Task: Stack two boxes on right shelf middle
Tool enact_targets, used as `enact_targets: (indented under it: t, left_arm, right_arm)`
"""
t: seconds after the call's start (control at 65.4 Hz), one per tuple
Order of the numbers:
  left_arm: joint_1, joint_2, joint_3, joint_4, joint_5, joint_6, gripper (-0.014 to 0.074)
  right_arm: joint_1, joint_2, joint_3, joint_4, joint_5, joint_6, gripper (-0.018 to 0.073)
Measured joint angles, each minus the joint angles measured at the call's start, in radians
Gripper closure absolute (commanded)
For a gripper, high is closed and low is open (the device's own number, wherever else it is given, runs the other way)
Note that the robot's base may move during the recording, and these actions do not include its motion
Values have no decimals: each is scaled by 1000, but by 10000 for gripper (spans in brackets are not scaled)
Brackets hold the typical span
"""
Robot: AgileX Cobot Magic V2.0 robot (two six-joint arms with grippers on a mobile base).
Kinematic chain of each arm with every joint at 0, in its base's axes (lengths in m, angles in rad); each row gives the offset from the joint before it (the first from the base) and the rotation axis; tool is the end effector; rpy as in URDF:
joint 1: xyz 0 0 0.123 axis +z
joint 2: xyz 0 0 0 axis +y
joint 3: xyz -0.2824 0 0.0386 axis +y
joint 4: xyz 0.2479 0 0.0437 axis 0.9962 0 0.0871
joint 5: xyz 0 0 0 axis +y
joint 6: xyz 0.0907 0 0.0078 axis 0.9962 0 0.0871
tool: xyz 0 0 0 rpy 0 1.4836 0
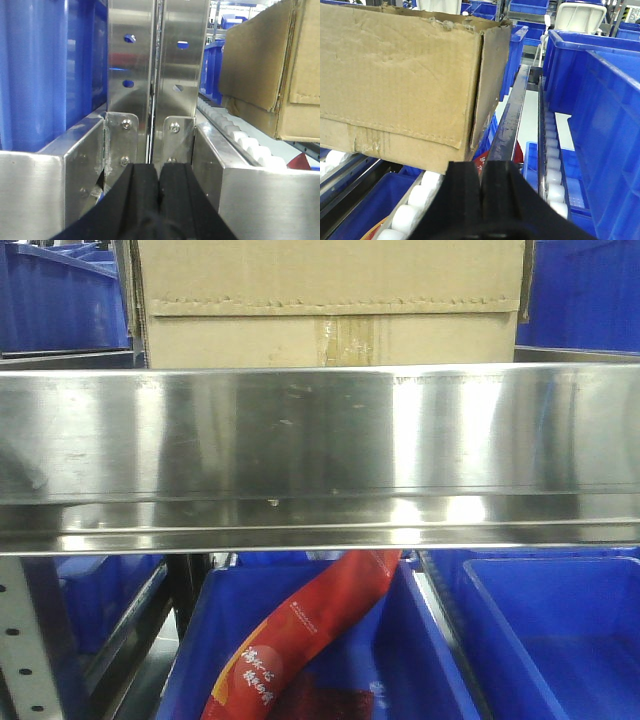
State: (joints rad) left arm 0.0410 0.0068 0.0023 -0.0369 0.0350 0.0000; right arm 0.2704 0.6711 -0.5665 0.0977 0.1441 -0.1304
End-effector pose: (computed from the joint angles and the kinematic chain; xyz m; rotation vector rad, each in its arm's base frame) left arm 0.0571 0.0022 0.2088 -0.0584 1.5266 0.0023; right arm 0.1382 0.0396 0.3317 -0.2730 1.7136 0.1864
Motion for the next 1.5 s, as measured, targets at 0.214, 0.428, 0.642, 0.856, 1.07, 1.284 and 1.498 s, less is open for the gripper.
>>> enact_targets:
  t: [0.214, 0.428, 0.642, 0.856, 1.07, 1.284, 1.498]
  left_arm:
    - [0, 0, 0, 0, -6, 0, 708]
    - [0, 0, 0, 0, -10, 0, 708]
    - [0, 0, 0, 0, -10, 0, 708]
    - [0, 0, 0, 0, -10, 0, 708]
    - [0, -2, 0, 0, -10, 0, 708]
    - [0, -2, 0, -2, -10, 0, 708]
    - [0, -2, 0, -2, -10, 0, 708]
  right_arm:
    - [0, 0, 0, 0, 0, 0, 715]
    - [0, 0, 0, 0, 0, 0, 715]
    - [0, -2, 0, 0, 0, 0, 715]
    - [-42, -93, 61, 0, -2, 0, 715]
    - [-158, -289, 243, 6, -36, 33, 715]
    - [-198, -476, 424, 7, -52, 39, 715]
    - [-198, -632, 548, 8, -53, 42, 715]
